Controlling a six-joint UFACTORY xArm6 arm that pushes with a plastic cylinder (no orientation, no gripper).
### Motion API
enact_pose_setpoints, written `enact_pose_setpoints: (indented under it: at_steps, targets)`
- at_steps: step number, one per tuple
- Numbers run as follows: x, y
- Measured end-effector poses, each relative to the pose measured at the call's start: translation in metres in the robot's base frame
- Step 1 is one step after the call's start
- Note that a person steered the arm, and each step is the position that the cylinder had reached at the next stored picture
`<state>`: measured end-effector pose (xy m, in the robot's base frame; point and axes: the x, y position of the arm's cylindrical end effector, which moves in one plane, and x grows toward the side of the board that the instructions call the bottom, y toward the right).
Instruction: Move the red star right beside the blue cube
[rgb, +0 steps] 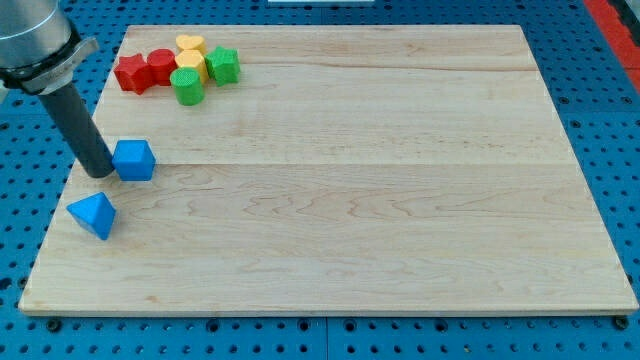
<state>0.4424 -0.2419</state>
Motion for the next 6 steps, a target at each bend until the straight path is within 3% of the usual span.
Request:
enact_pose_setpoints:
  at_steps: [2, 3, 4, 5, 6]
  targets:
    - [-0.129, -0.061]
    - [-0.139, -0.053]
    - [-0.161, -0.009]
    - [-0.206, -0.032]
    - [-0.226, -0.008]
